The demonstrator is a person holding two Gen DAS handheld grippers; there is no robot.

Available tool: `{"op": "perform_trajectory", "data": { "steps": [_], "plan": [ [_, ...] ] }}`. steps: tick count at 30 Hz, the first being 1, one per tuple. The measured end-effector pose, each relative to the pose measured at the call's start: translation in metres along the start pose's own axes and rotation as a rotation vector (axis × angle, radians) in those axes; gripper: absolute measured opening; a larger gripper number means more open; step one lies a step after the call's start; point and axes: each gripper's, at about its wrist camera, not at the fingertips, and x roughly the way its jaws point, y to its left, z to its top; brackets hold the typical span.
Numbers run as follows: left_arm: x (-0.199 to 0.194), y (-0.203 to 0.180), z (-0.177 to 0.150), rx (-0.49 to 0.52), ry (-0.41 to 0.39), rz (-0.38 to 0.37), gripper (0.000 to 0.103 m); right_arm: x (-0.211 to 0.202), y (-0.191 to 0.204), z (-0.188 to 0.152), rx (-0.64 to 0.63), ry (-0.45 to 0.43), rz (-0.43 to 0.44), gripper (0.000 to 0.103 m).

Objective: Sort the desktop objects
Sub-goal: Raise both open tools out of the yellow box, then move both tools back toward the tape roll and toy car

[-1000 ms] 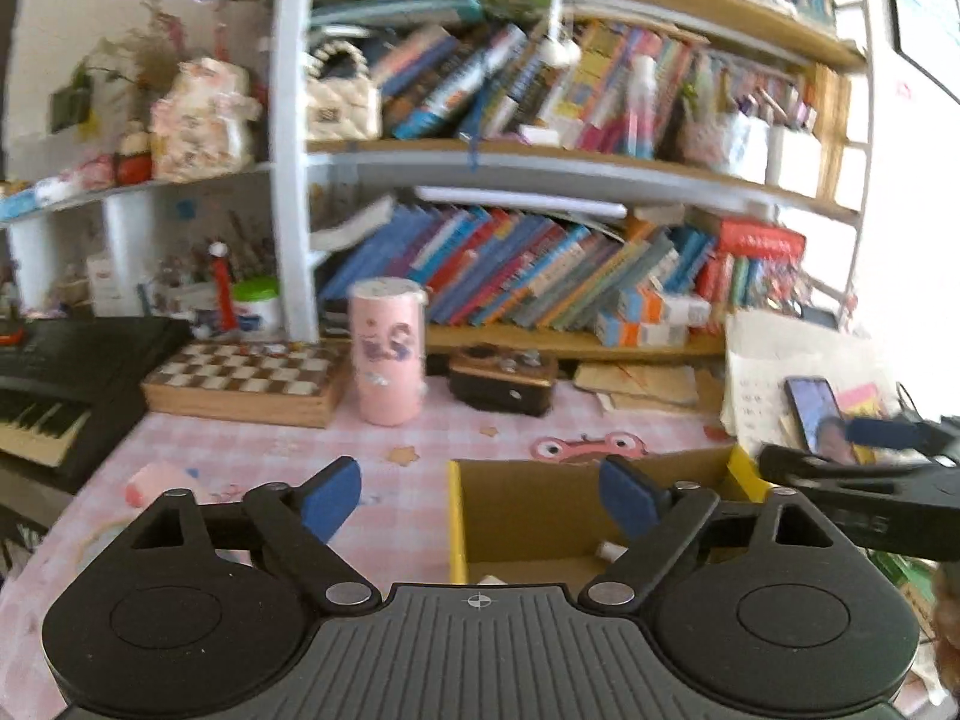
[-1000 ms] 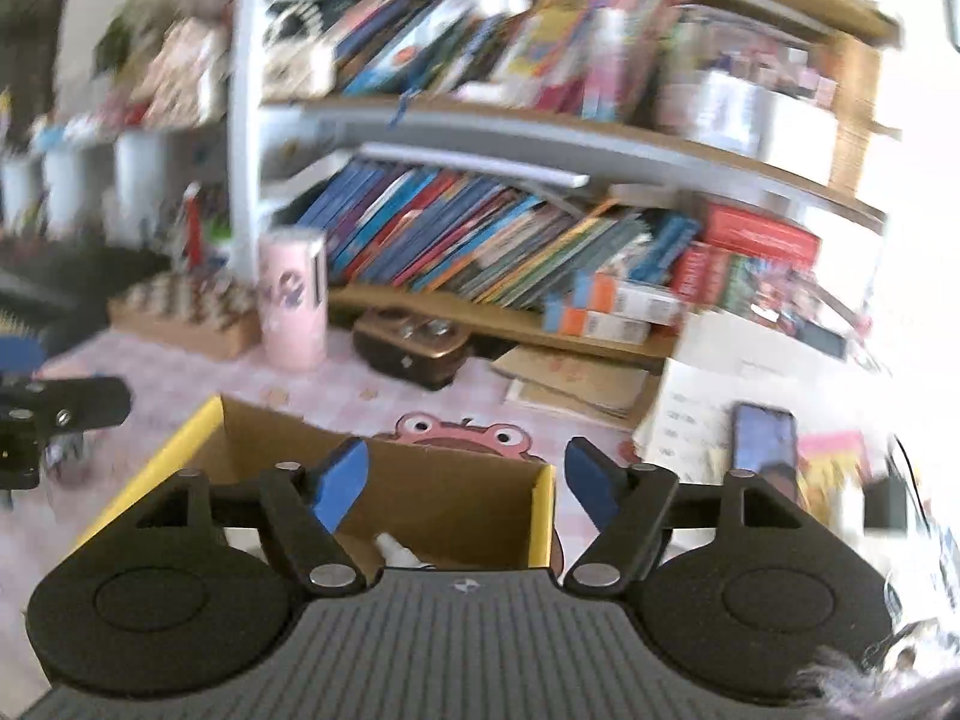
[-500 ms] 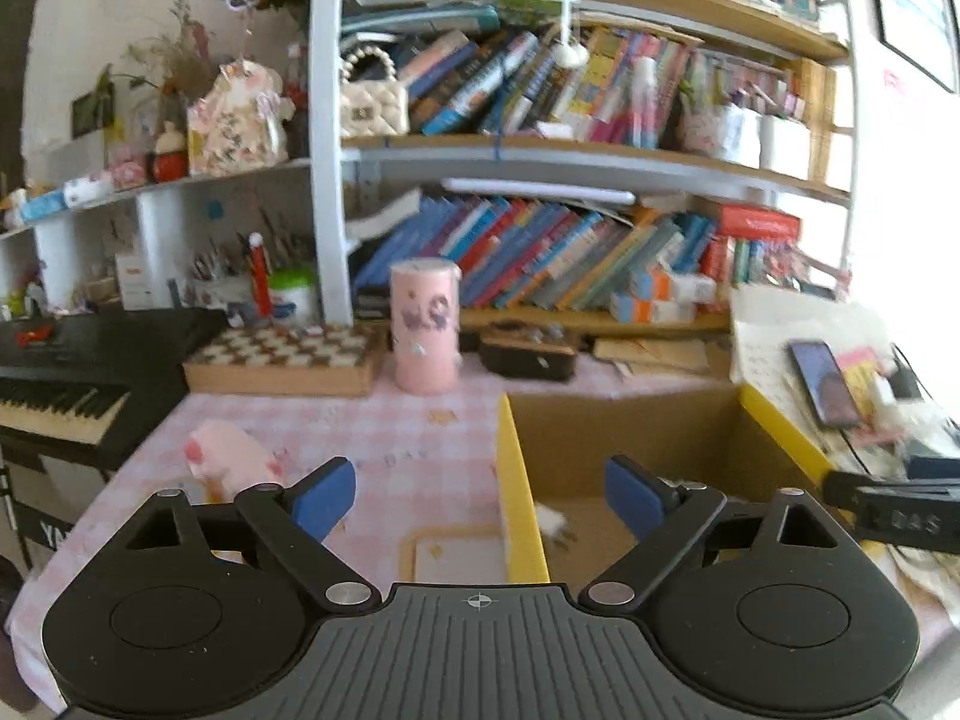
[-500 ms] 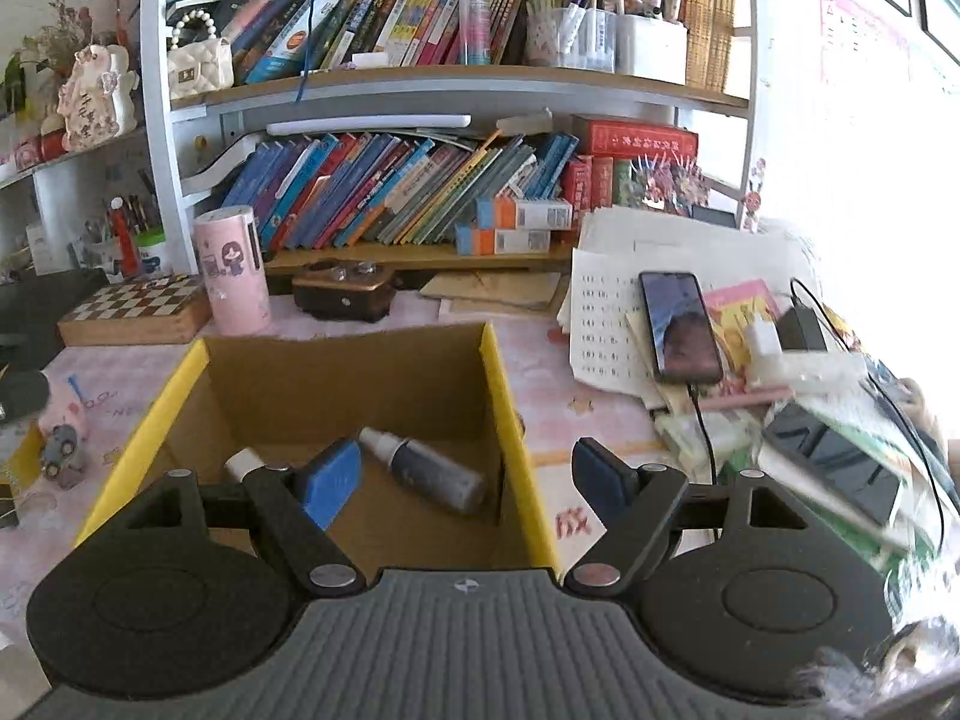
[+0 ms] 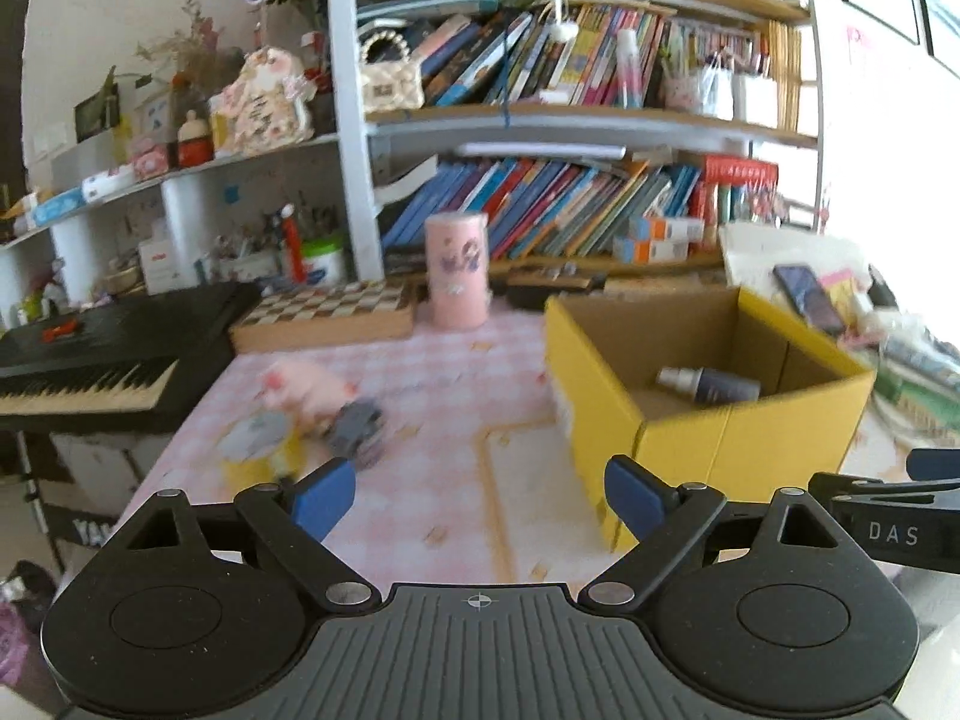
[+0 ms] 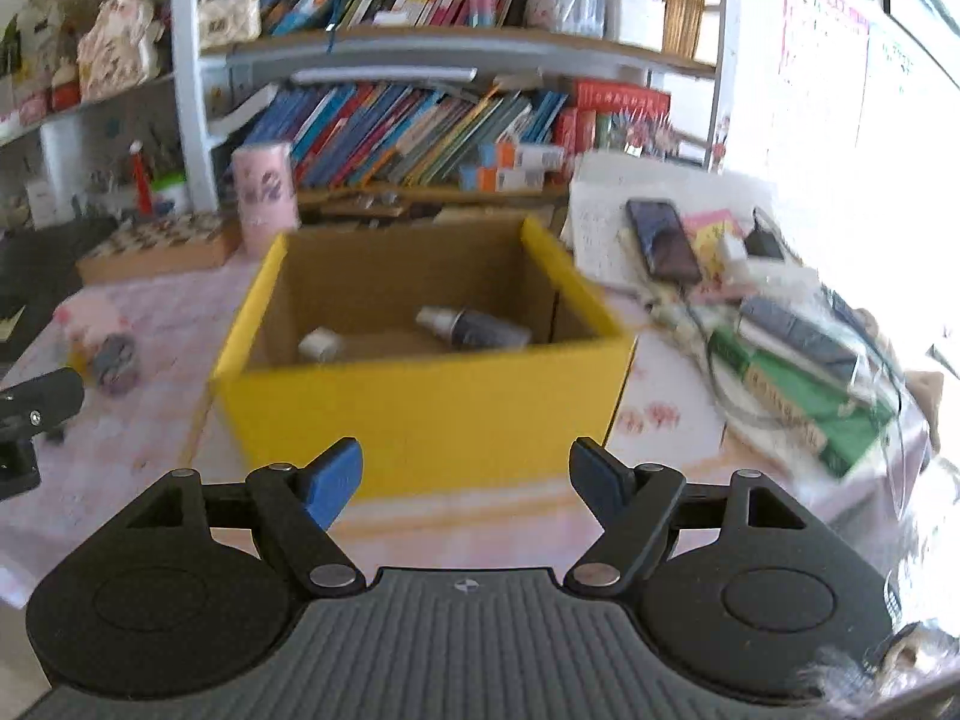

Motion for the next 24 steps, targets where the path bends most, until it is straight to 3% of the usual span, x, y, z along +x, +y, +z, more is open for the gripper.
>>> {"op": "perform_trajectory", "data": {
  "steps": [9, 24],
  "plan": [
    [-0.048, 0.049, -0.037, 0.032, 0.030, 0.055, 0.092, -0.041, 0.064, -0.047, -0.017, 0.034, 0.112, 0.074],
    [-0.074, 0.122, -0.062, -0.135, 0.109, 0.114, 0.092, -0.063, 0.134, -0.055, -0.113, 0.065, 0.248, 0.074]
  ]
}}
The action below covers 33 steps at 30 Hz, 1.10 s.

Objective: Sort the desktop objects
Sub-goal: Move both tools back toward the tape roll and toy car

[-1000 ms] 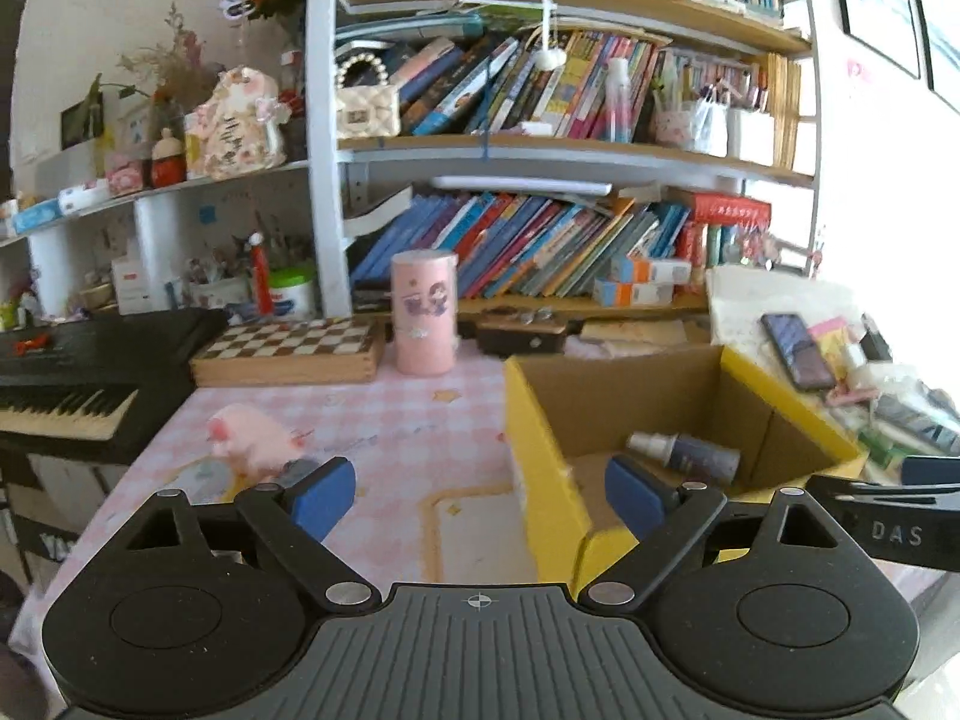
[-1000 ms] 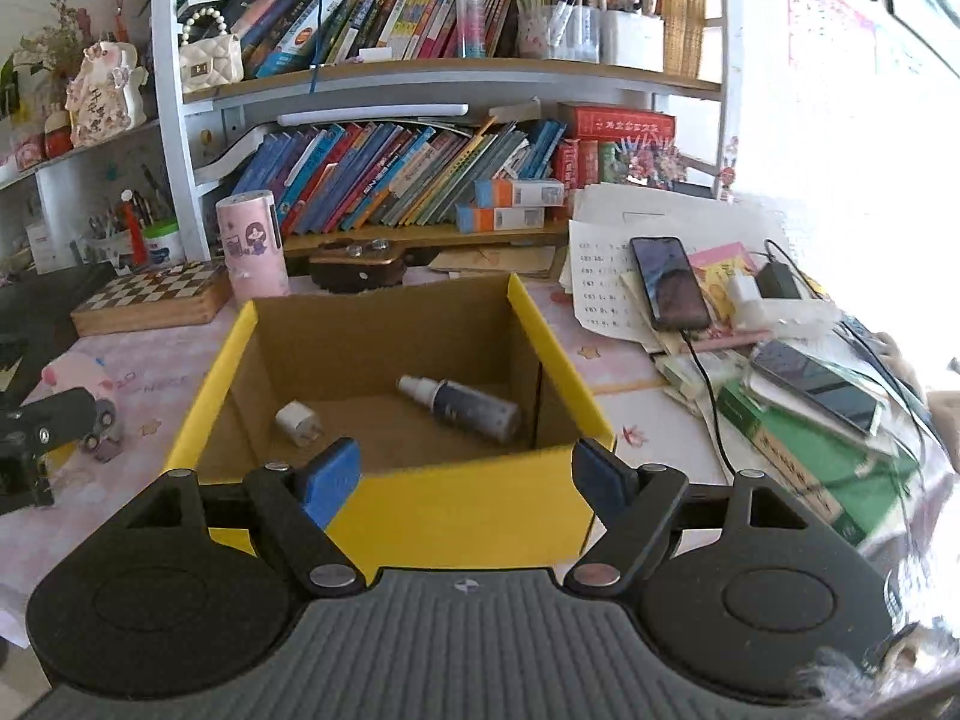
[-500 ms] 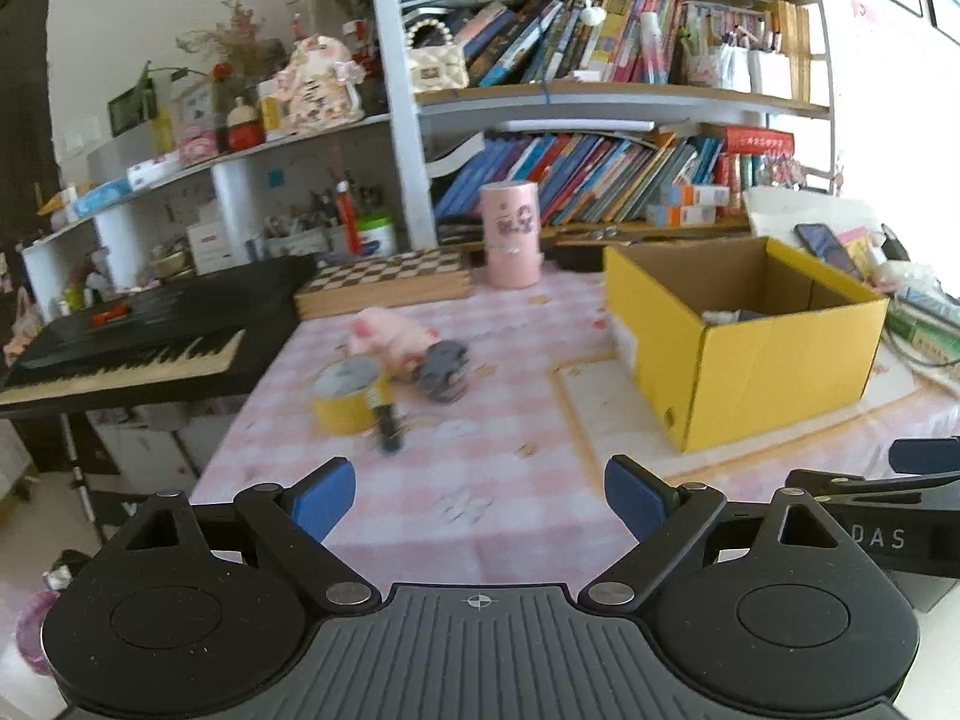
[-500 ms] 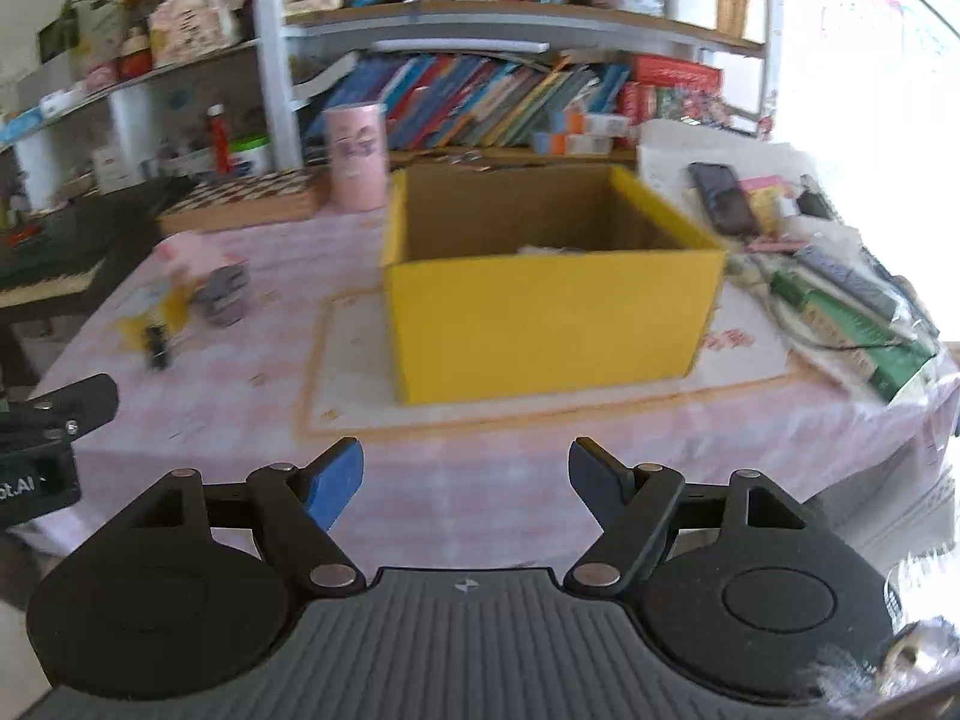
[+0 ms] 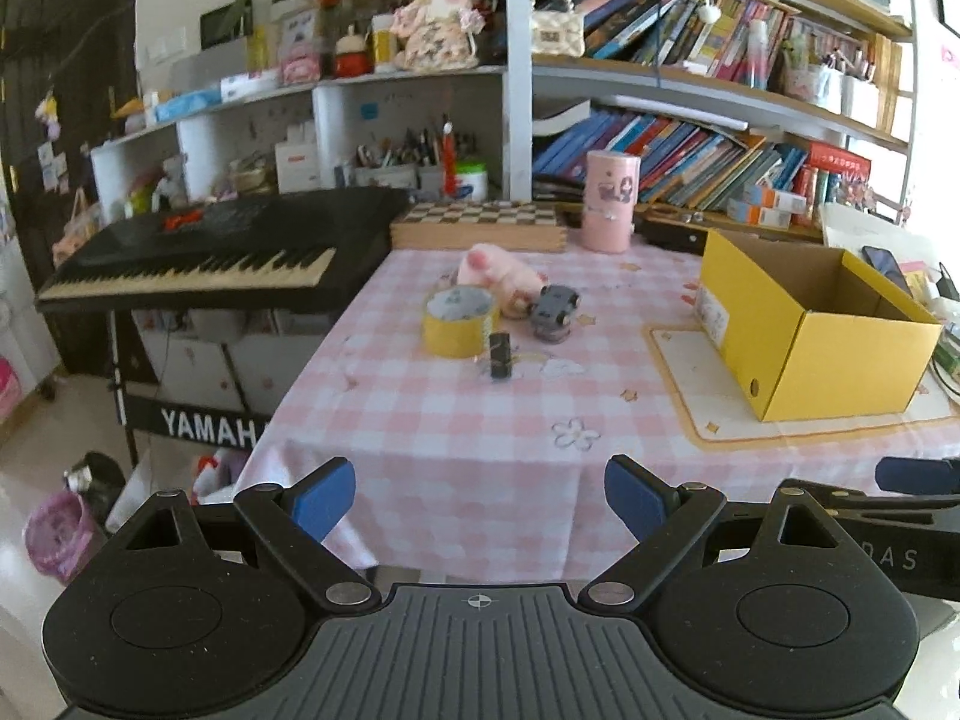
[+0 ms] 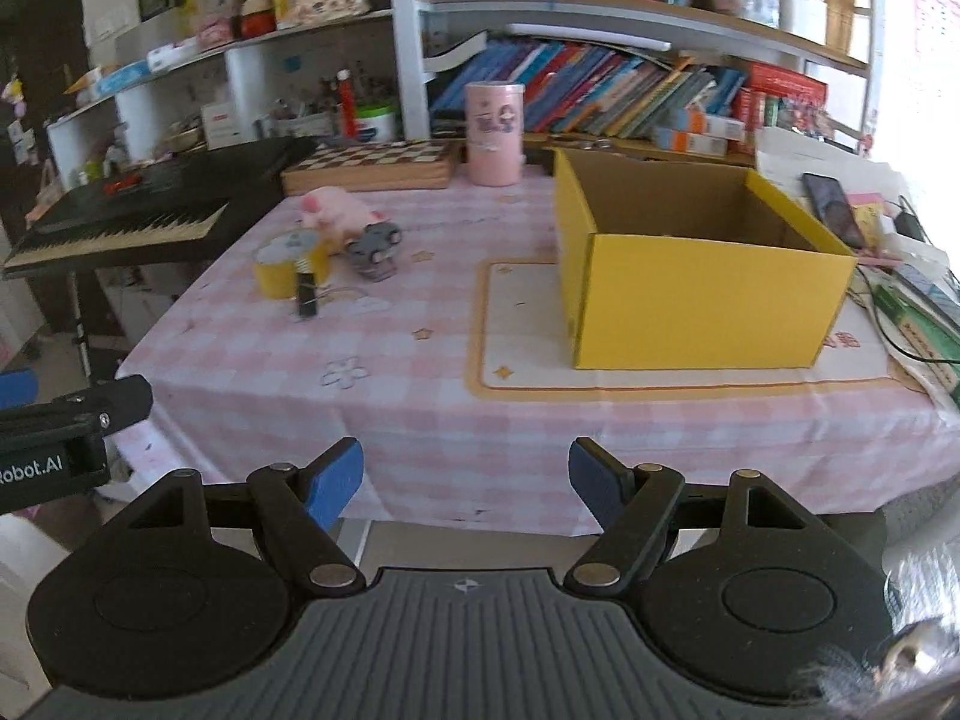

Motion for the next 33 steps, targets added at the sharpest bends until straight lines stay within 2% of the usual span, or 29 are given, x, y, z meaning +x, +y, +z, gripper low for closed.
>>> {"op": "perform_trajectory", "data": {
  "steps": [14, 26, 29, 33],
  "plan": [
    [-0.002, 0.016, -0.003, -0.026, 0.000, 0.011, 0.092, 0.003, 0.018, 0.005, -0.035, 0.019, 0.036, 0.074],
    [0.000, 0.018, 0.003, 0.004, -0.016, -0.013, 0.092, 0.004, 0.028, 0.012, -0.060, 0.010, 0.039, 0.074],
    [0.004, 0.018, 0.006, 0.035, -0.010, -0.022, 0.092, 0.007, 0.031, 0.017, -0.042, 0.001, 0.038, 0.074],
    [0.004, 0.022, 0.011, 0.049, -0.040, -0.021, 0.092, 0.012, 0.035, 0.024, -0.014, -0.019, 0.035, 0.074]
  ]
}}
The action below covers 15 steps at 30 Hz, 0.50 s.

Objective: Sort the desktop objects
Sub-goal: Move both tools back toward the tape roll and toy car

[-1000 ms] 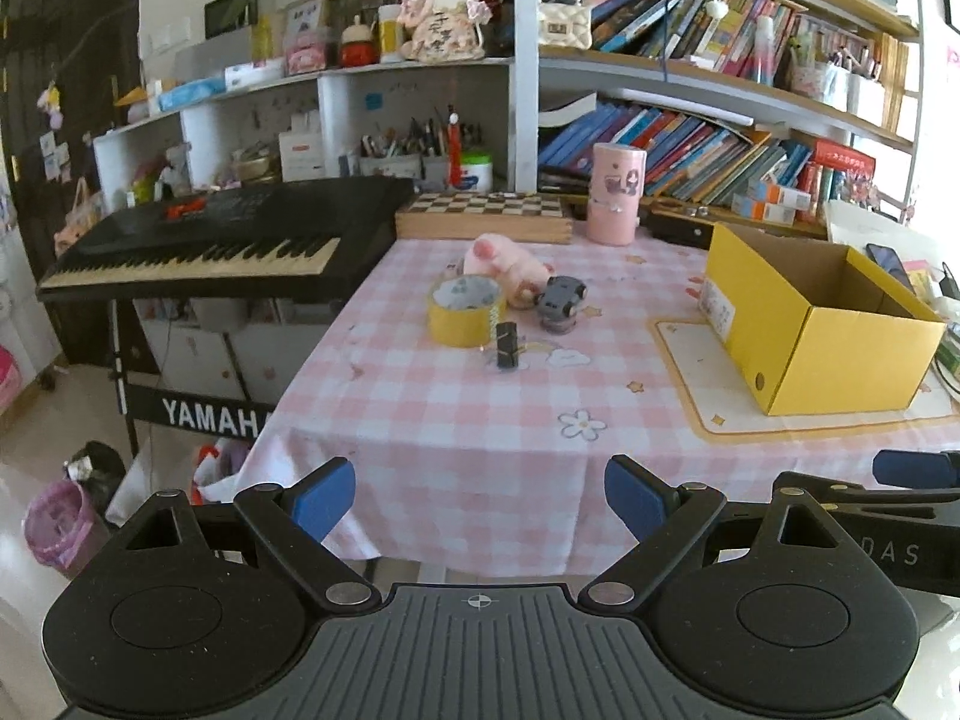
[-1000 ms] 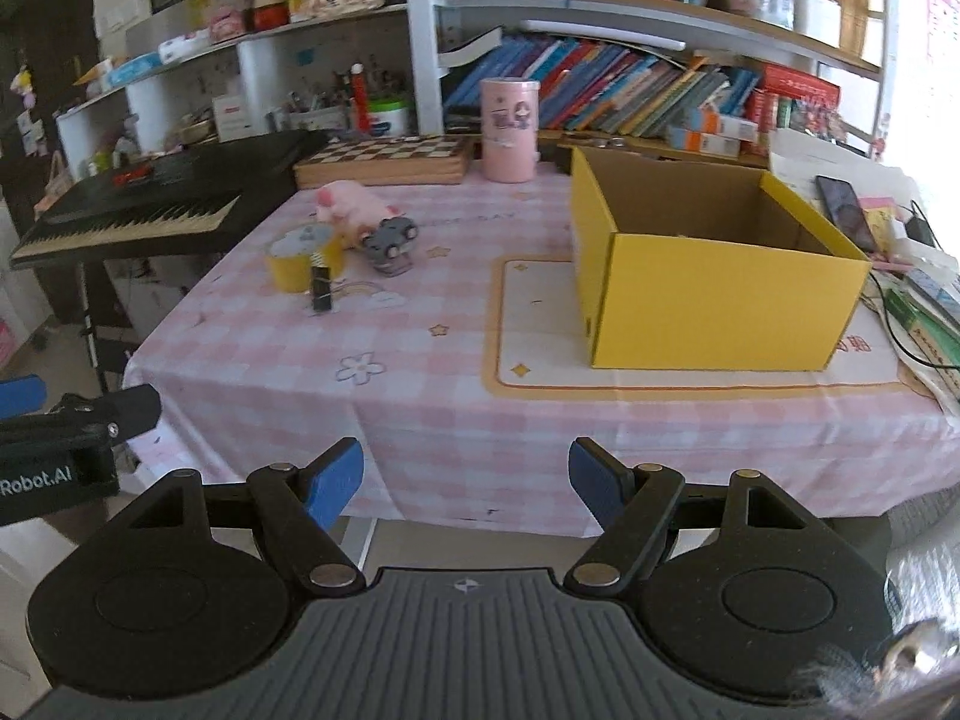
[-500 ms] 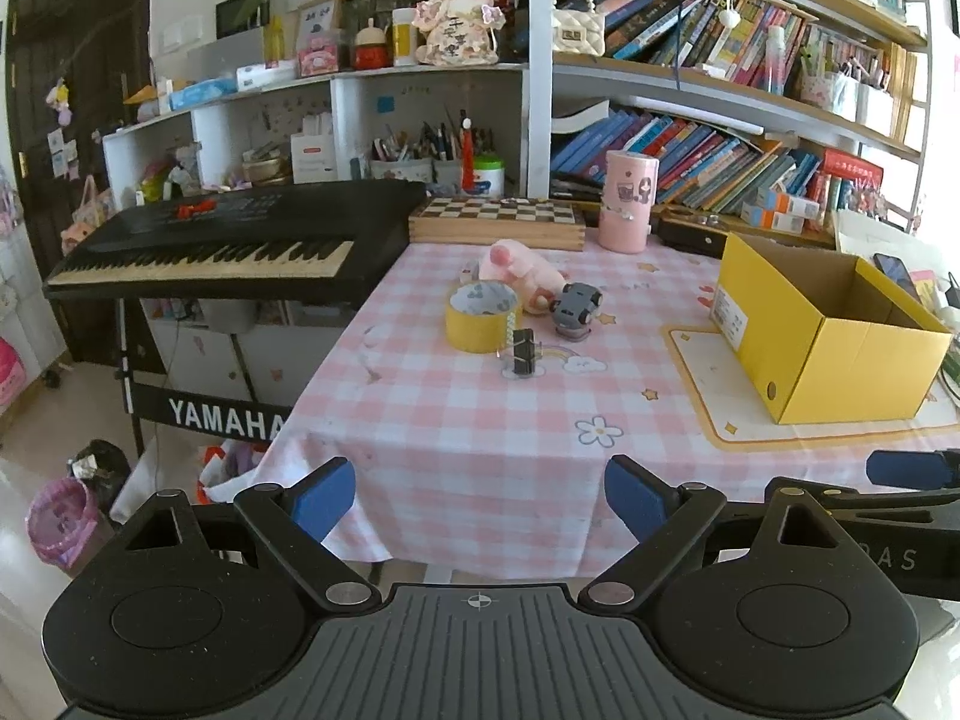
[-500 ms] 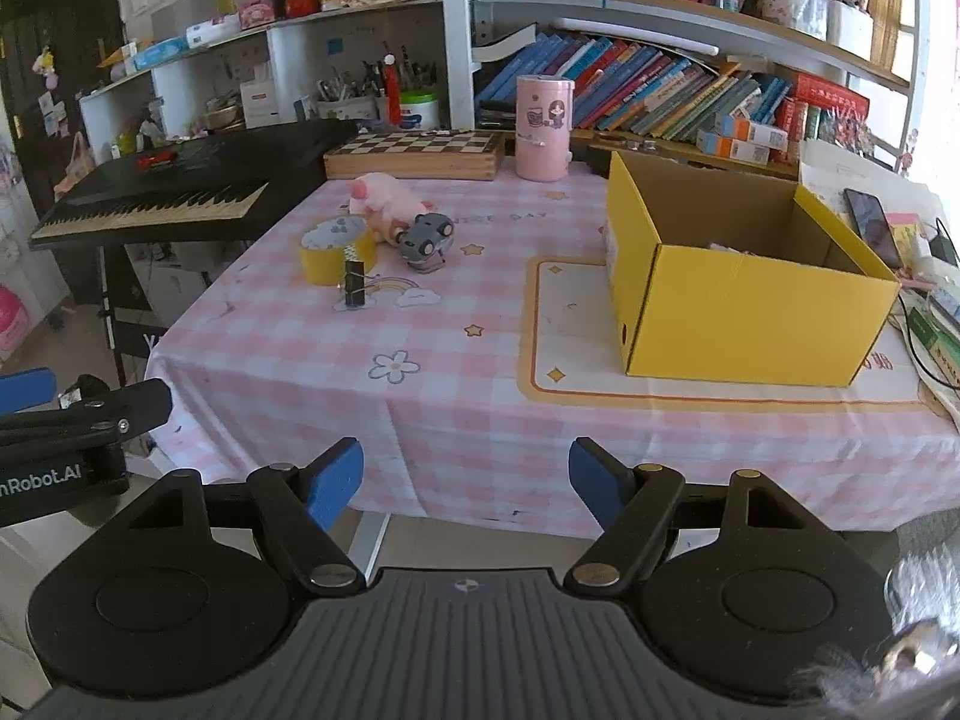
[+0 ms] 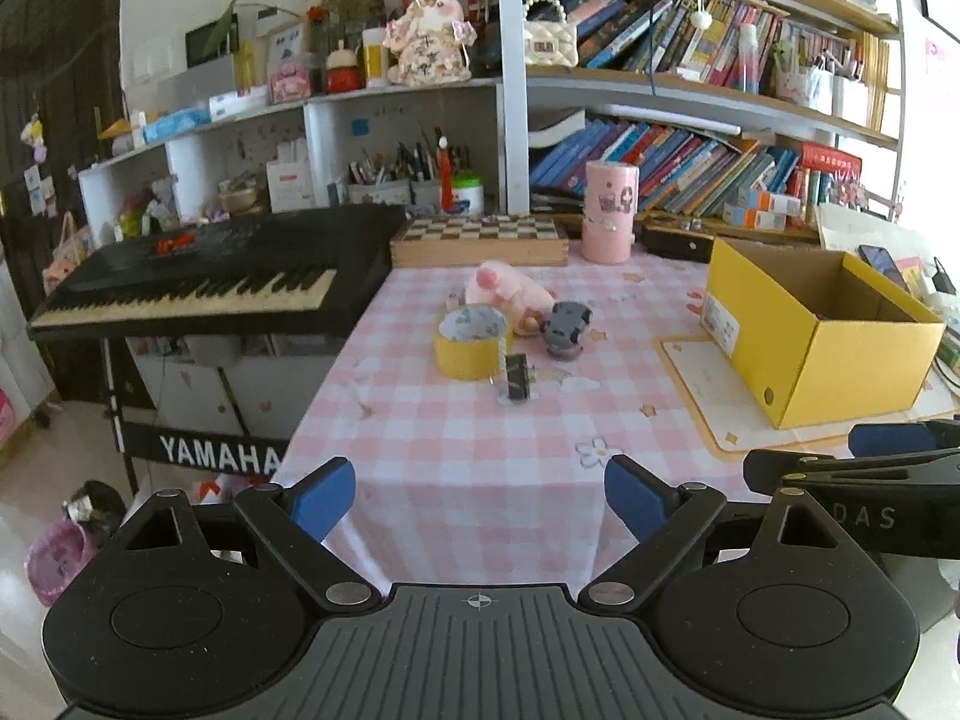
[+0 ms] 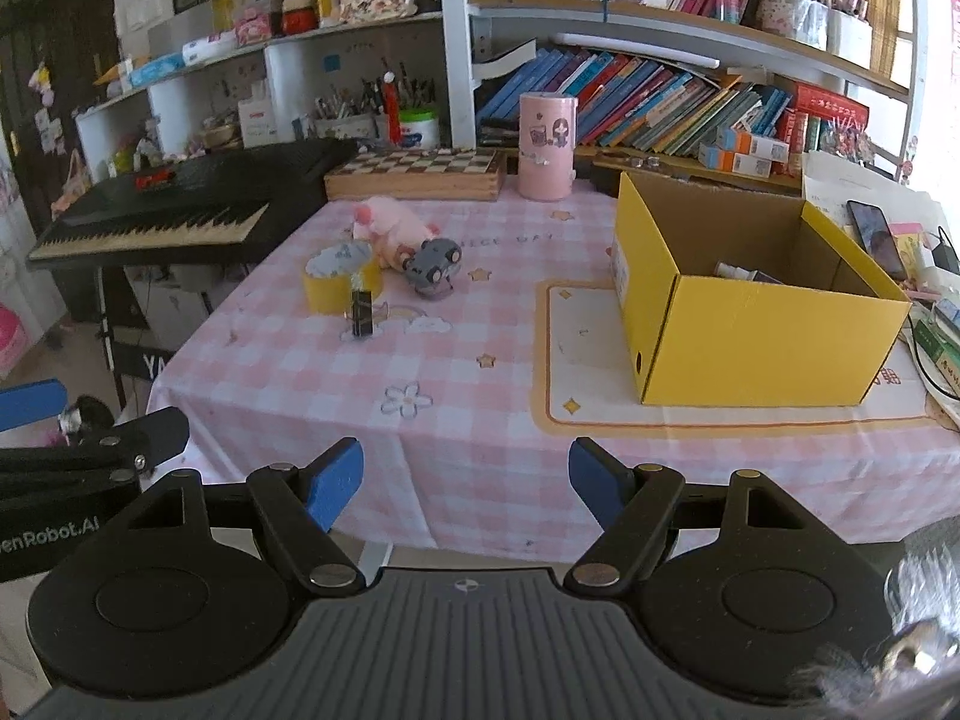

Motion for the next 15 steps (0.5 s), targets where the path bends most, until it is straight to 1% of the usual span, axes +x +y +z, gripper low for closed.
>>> {"op": "perform_trajectory", "data": {
  "steps": [2, 8, 15],
  "plan": [
    [0.000, 0.002, 0.001, 0.003, -0.006, 0.000, 0.092, 0.002, 0.002, 0.002, 0.004, -0.002, 0.000, 0.074],
    [0.011, 0.004, 0.004, -0.007, 0.010, -0.015, 0.092, 0.008, 0.006, 0.008, -0.006, -0.010, -0.014, 0.074],
    [0.029, 0.000, 0.007, -0.020, 0.035, -0.016, 0.092, 0.025, -0.001, 0.013, -0.010, 0.022, -0.016, 0.074]
  ]
}}
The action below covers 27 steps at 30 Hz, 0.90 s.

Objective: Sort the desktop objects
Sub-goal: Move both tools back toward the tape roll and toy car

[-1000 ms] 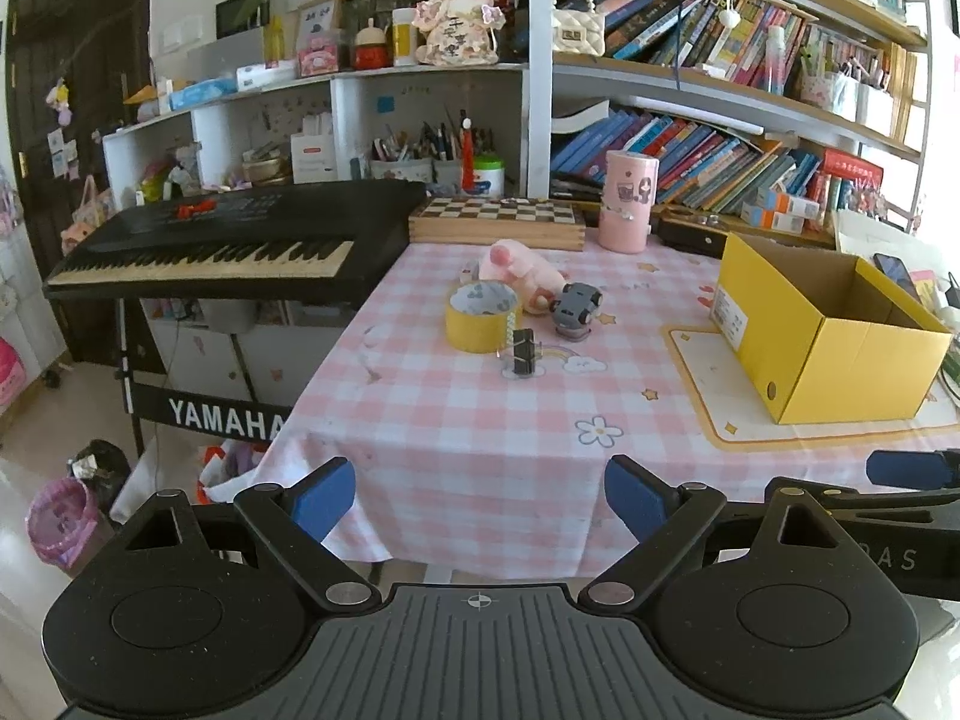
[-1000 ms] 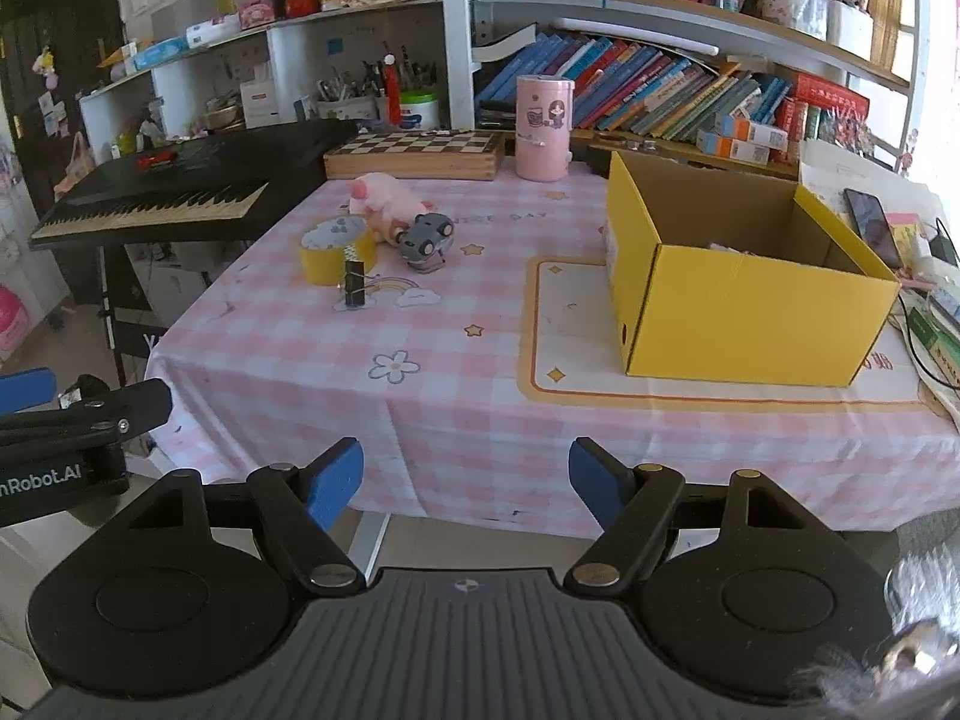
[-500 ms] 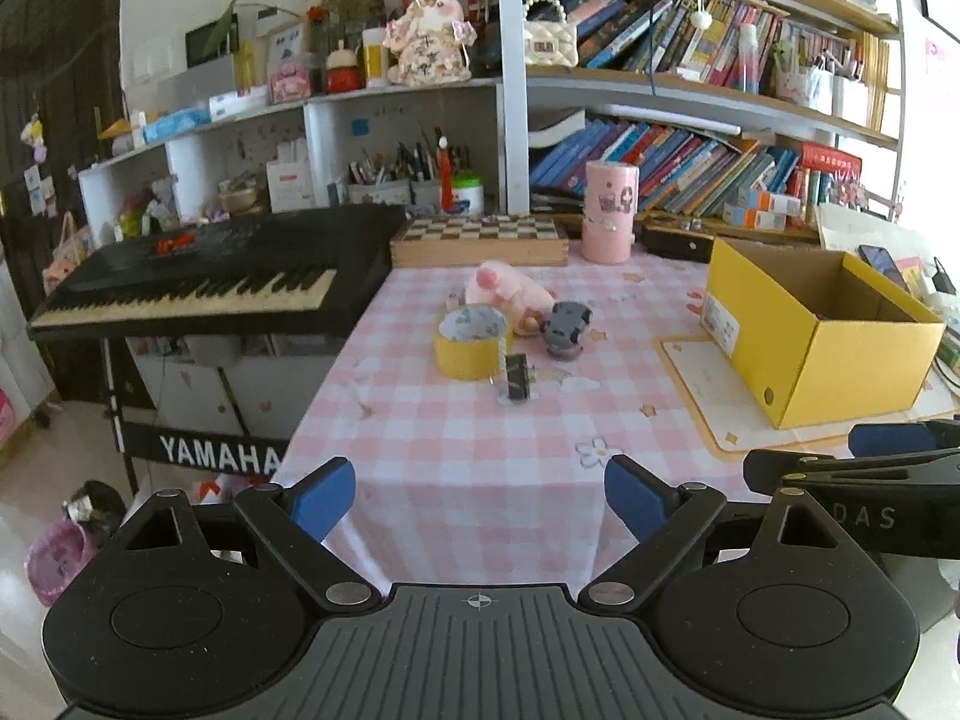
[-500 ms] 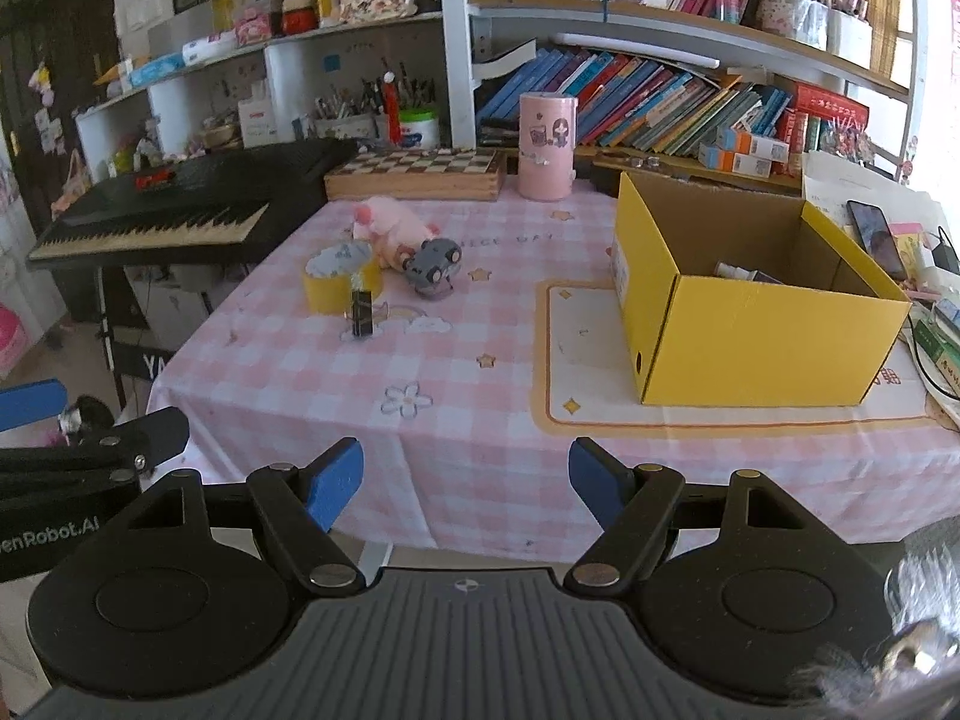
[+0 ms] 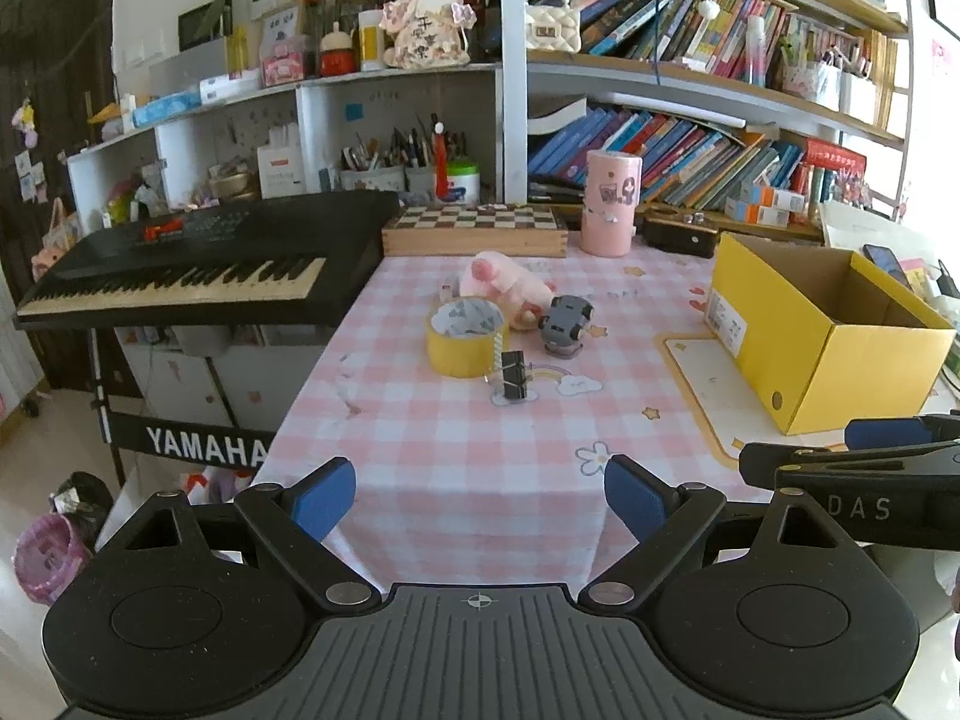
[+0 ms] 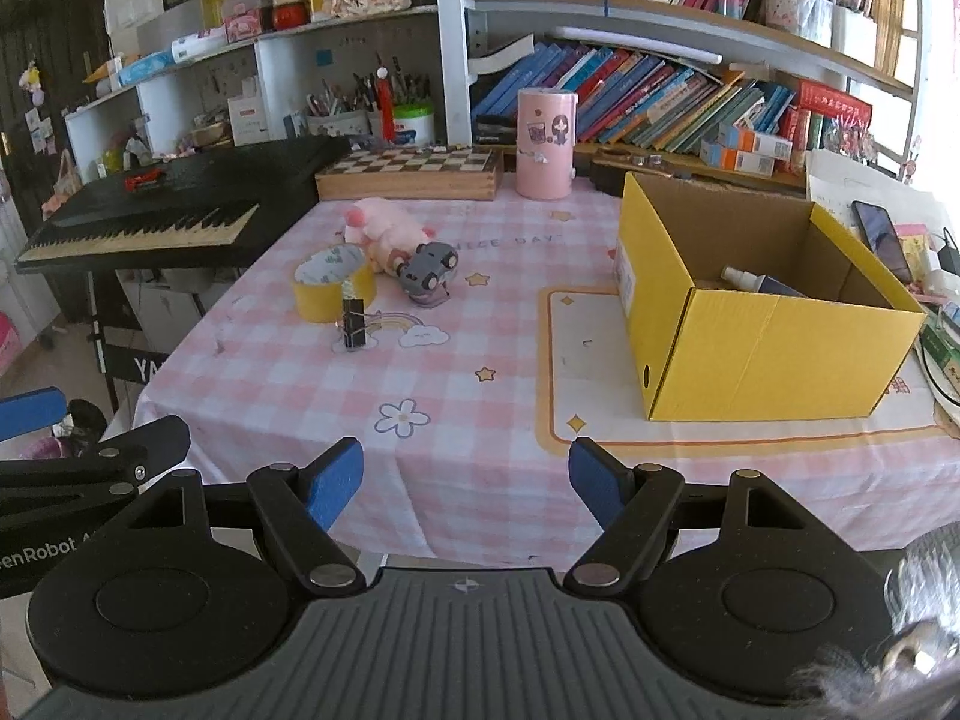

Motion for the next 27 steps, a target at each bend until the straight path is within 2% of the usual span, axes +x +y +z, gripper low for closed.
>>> {"op": "perform_trajectory", "data": {
  "steps": [6, 16, 27],
  "plan": [
    [0.024, -0.004, 0.010, 0.001, 0.021, 0.018, 0.092, 0.028, -0.009, 0.016, 0.009, 0.014, 0.016, 0.074],
    [0.081, -0.012, 0.041, -0.024, 0.055, 0.027, 0.091, 0.088, -0.025, 0.064, 0.009, 0.021, 0.051, 0.074],
    [0.146, -0.024, 0.058, -0.026, 0.158, 0.016, 0.084, 0.146, -0.036, 0.100, -0.020, 0.071, 0.089, 0.074]
  ]
}}
